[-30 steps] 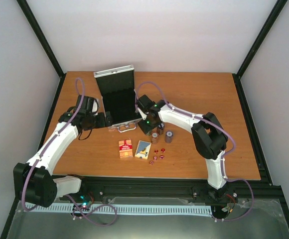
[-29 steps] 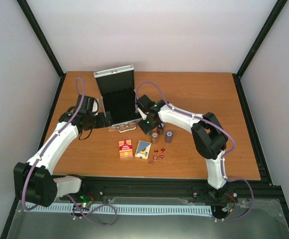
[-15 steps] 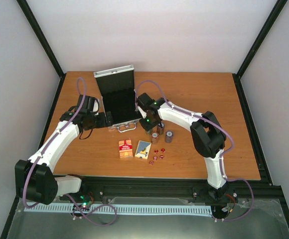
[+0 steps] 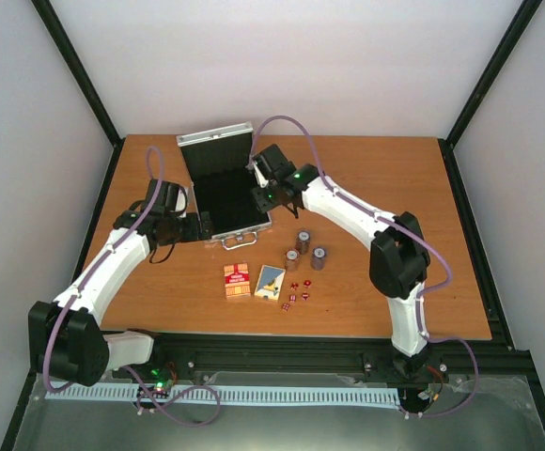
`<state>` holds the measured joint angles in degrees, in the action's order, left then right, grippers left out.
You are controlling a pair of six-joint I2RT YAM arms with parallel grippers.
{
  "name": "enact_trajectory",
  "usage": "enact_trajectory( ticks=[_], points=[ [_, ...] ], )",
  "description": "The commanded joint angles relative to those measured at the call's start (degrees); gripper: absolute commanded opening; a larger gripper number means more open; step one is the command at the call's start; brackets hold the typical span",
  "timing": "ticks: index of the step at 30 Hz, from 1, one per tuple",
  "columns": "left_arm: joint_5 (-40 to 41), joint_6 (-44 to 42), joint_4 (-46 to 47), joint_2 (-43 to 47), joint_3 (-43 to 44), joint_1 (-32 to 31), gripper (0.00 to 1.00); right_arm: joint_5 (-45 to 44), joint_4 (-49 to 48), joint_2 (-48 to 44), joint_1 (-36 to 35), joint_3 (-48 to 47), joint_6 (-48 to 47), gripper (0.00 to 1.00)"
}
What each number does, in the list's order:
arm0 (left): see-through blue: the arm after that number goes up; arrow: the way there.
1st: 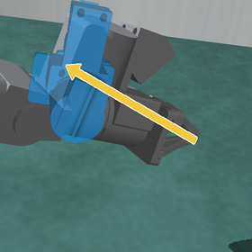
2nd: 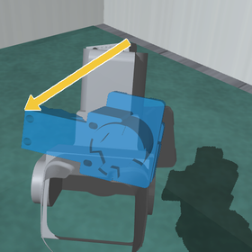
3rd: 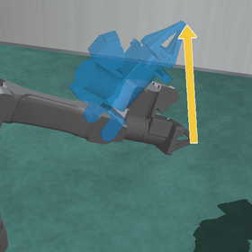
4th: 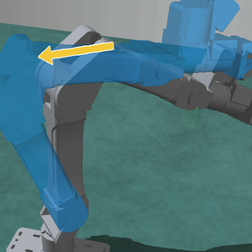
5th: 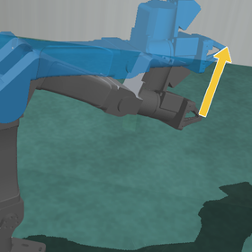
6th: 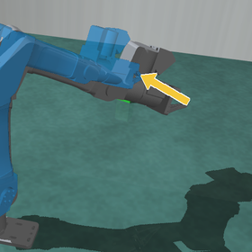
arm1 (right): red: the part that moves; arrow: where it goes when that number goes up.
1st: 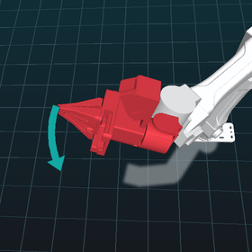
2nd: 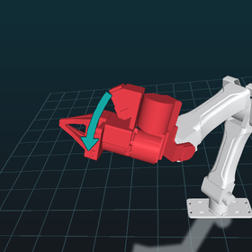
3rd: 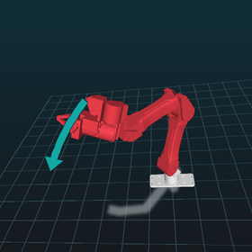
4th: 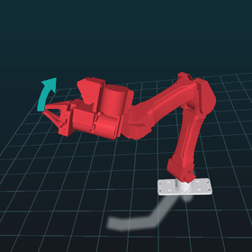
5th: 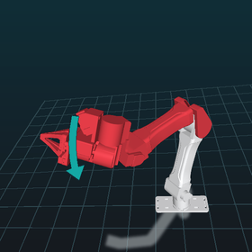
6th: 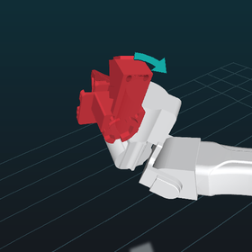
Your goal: Pack up texas hold em set
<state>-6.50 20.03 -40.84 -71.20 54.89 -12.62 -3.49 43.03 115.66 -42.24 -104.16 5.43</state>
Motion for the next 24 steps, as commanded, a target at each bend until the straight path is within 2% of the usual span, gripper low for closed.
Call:
enact_trajectory(
  ticks=[1, 6, 13, 20, 24],
  points=[
    [0.12, -1.34, 1.06, 0.67, -0.23, -0.03, 1.0, -2.97, -19.22, 1.15, 2.03, 1.88, 2.65, 0.03],
    [0.19, -1.16, 1.18, 1.06, -0.39, -0.02, 1.0, -3.37, -29.86, 8.18, 3.69, -3.49, 4.96, 0.03],
    [-0.24, -0.96, 2.17, 0.6, -0.9, -0.03, 1.0, -2.9, -29.67, 19.21, 5.45, -15.73, 9.89, 0.03],
    [-0.36, -1.42, 2.4, 0.15, -1.48, -0.03, 1.0, -3.89, -36.09, 22.55, 5.8, -15.09, 12.65, 0.03],
    [-0.31, -1.81, 2.69, -0.44, -2.13, -0.02, 1.0, -1.66, -37.91, 24.72, 5.94, -15.62, 15.41, 0.03]
  ],
)
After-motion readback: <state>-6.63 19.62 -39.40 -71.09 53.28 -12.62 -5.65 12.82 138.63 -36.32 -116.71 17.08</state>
